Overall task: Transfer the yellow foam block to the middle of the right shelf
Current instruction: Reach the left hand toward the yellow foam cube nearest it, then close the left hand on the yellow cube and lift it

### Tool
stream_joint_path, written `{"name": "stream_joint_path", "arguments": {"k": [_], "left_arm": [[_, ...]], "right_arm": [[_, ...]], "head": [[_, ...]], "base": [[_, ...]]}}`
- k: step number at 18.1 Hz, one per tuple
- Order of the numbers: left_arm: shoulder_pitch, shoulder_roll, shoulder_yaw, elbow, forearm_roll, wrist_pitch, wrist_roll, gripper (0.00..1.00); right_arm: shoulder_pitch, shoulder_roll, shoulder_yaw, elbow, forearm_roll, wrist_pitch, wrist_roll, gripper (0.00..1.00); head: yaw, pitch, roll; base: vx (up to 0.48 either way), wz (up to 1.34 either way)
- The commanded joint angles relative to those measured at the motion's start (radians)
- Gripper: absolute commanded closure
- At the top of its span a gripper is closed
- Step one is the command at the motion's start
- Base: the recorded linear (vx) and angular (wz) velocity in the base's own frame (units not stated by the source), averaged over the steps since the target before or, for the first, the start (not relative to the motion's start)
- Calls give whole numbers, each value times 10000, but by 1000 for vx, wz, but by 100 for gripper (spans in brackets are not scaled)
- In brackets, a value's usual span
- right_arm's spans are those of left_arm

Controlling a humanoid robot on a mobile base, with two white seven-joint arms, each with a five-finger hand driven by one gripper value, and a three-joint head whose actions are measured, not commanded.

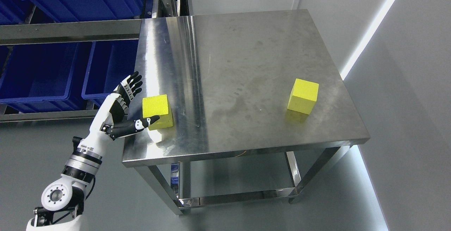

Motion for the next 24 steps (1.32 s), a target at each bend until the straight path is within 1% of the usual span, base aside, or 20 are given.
{"name": "stream_joint_path", "arguments": {"k": [1, 4, 6, 9, 11, 13, 18, 20, 21, 24], "left_arm": [[-132, 470, -652, 157, -221, 51, -665, 4], [-147, 470, -637, 479, -651, 204, -682, 3], [-177, 485, -637, 617, -667, 265, -682, 4], [-178, 500, -622, 847, -667, 266, -682, 8], [-178, 500, -545, 894, -667, 266, -697, 17], [-178, 485, -499, 924, -667, 266, -697, 24], [-193, 316, 98, 986, -636, 158, -712, 50], [-193, 148, 435, 986, -590, 67, -727, 61], [-193, -4, 650, 986, -560, -101, -728, 69], [-269, -450, 1080, 971, -178, -913, -712, 89]], "right_arm": [[-30, -175, 0, -175, -15, -13, 1, 0], [-30, -175, 0, -175, -15, 2, 1, 0], [-30, -175, 0, -175, -15, 2, 1, 0], [-30, -175, 0, -175, 0, 2, 1, 0], [-30, -175, 0, -175, -15, 2, 1, 0], [-30, -175, 0, -175, -15, 2, 1, 0], [-30, -175, 0, -175, -15, 2, 1, 0], [-30, -175, 0, -175, -15, -13, 1, 0], [-30, -175, 0, -175, 0, -13, 1, 0], [-30, -175, 0, -175, 0, 2, 1, 0]], "head": [[0, 0, 0], [0, 0, 0], [0, 0, 0], [0, 0, 0], [0, 0, 0], [0, 0, 0], [0, 0, 0], [0, 0, 0], [0, 0, 0], [0, 0, 0]], "base": [[0, 0], [0, 0], [0, 0], [0, 0], [0, 0], [0, 0], [0, 0], [0, 0], [0, 0], [0, 0]]}}
